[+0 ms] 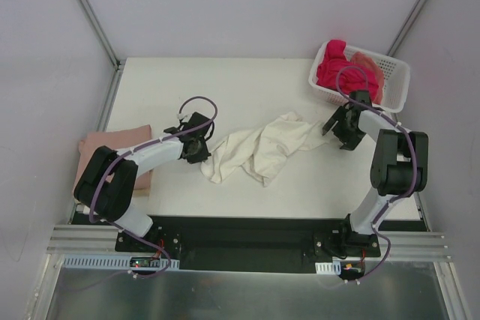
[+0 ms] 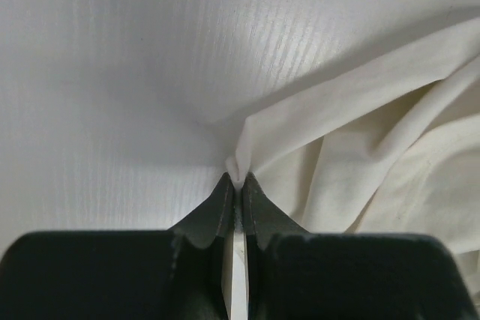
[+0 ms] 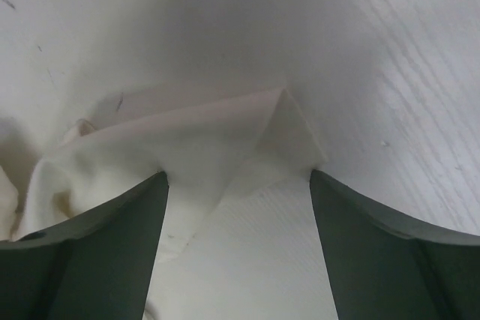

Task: Fold and stack the t-shirts
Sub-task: Flatten out the tshirt

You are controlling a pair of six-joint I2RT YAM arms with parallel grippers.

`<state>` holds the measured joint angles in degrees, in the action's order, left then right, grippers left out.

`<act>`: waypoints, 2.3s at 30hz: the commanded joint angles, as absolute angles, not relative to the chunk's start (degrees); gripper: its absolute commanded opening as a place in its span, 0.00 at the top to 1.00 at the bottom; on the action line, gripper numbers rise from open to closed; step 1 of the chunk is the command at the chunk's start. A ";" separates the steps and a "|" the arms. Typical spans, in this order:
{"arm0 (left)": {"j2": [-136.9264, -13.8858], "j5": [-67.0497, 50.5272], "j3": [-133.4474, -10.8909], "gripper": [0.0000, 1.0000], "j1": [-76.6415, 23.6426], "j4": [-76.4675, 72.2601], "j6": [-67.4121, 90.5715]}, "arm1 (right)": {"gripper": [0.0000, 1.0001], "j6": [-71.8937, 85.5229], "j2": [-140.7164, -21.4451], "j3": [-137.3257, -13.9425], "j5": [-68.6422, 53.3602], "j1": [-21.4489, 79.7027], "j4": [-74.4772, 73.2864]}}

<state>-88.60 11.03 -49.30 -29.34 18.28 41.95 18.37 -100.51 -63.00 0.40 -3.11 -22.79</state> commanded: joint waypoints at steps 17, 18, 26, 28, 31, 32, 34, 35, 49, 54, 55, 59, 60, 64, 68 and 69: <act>-50.16 12.05 -49.57 1.00 -30.59 19.16 39.55 | 0.99 5.63 -68.85 -66.18 -2.11 -0.09 -20.74; -47.14 6.12 -50.35 1.00 -30.59 19.16 39.99 | 0.99 5.02 -65.34 -66.27 -2.54 -0.09 -21.26; -27.18 1.67 -62.48 1.00 -30.67 17.58 38.59 | 0.99 0.44 -36.49 -76.70 5.96 -0.09 -30.40; -26.11 0.36 -66.42 1.00 -30.67 17.67 37.62 | 0.99 0.35 -32.11 -79.09 6.94 -0.09 -30.94; -25.49 -1.22 -71.52 1.00 -30.67 18.37 37.35 | 0.99 -2.02 -28.93 -86.02 7.91 -0.09 -32.33; -25.58 -0.97 -72.85 1.00 -30.67 18.80 37.44 | 0.99 -2.46 -28.66 -87.87 8.17 -0.09 -32.78; -25.58 -0.44 -75.92 1.00 -30.67 19.86 37.53 | 0.99 -3.68 -28.65 -93.15 9.58 -0.09 -34.09; -25.58 1.13 -76.81 1.00 -30.67 20.30 37.62 | 0.99 -4.39 -28.74 -94.38 10.45 -0.09 -34.45; -61.28 28.60 -70.58 1.00 -18.45 44.82 43.60 | 0.99 -8.00 -55.87 -81.67 26.63 -0.35 -31.82; -76.19 12.93 -66.45 1.00 -9.32 42.72 43.42 | 0.99 -6.68 -70.82 -77.18 22.24 -0.62 -29.45; -78.38 11.61 -65.92 1.00 -9.32 41.58 42.98 | 0.98 -6.33 -72.14 -76.21 21.19 -0.62 -28.75; -82.08 11.69 -65.92 1.00 -9.32 39.20 40.79 | 0.97 -5.01 -78.47 -74.71 19.96 -0.62 -27.42; -82.44 11.69 -66.35 1.00 -9.32 38.85 40.43 | 0.99 -4.57 -79.10 -74.97 19.86 -0.62 -27.42; -80.44 10.81 -66.10 1.00 -9.32 37.01 39.82 | 0.99 -3.78 -79.37 -75.23 18.99 -0.62 -27.25; -72.36 9.85 -64.51 1.00 -9.32 35.60 40.08 | 0.99 -3.34 -73.94 -74.88 18.46 -0.62 -27.42; -69.98 8.89 -63.90 1.00 -9.32 35.42 40.25 | 0.99 -3.17 -72.35 -74.71 18.37 -0.62 -27.68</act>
<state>-80.25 10.87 -64.31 -9.06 37.04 41.01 -4.64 -80.36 -72.53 18.55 -0.23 -29.41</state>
